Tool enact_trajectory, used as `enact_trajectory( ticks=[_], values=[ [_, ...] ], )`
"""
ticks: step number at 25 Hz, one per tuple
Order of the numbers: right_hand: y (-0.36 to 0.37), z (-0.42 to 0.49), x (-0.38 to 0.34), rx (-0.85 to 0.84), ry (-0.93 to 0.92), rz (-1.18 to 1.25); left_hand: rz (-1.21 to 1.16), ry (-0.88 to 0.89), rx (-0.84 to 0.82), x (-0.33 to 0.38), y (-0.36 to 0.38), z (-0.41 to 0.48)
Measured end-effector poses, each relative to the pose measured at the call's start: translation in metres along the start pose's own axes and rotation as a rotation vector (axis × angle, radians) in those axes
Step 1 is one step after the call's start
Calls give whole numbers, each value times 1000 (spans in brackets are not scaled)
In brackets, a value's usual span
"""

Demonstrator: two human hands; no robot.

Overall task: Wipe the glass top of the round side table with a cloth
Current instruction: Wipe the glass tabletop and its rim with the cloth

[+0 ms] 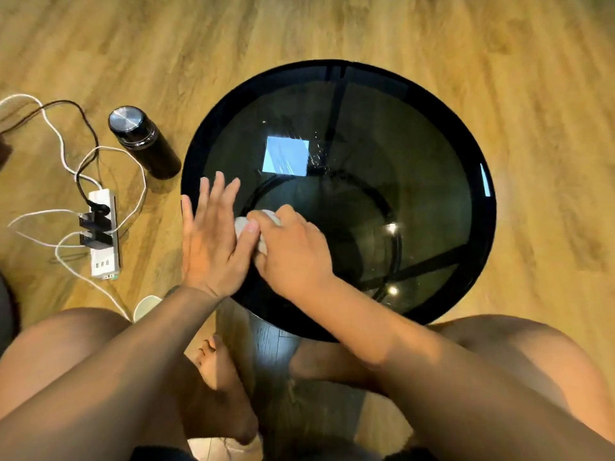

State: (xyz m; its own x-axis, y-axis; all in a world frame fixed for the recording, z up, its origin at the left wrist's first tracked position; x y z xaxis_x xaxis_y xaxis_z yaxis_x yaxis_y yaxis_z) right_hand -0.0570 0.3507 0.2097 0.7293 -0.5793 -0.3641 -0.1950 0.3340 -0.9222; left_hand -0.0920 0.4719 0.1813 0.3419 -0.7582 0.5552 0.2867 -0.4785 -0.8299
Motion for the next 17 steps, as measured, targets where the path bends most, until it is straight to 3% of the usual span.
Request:
enact_trajectory(
  ticks=[2,6,9,11,13,17],
  values=[
    [-21,-14,54,-5,38,-133,48,6,-4,2,1,1],
    [-89,-49,211,81,437,-383,50,-16,2,5,-1,0],
    [-116,-53,261,128,681,-348,24,-30,17,6,0,0],
    [-103,-33,239,155,695,-331,20,-37,26,4,1,1],
    [-76,-4,192,173,598,-334,12,-29,28,4,1,1],
    [0,35,31,22,200,-62,-97,23,50,3,-3,-2]
  ],
)
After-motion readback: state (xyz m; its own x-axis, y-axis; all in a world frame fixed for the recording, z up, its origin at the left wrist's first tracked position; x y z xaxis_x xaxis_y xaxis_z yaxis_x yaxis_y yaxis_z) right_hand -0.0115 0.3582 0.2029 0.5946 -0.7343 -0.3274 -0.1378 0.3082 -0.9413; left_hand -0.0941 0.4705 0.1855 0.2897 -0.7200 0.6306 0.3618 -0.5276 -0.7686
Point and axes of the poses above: each hand's wrist, its own z-axis towards the middle knuckle, its own y-axis out of the palm, x = y × z, the point moved 2 cm from there along z, towards the middle knuckle, and after that the axes turned 12 degrees about -y, right-handed, at the moved point
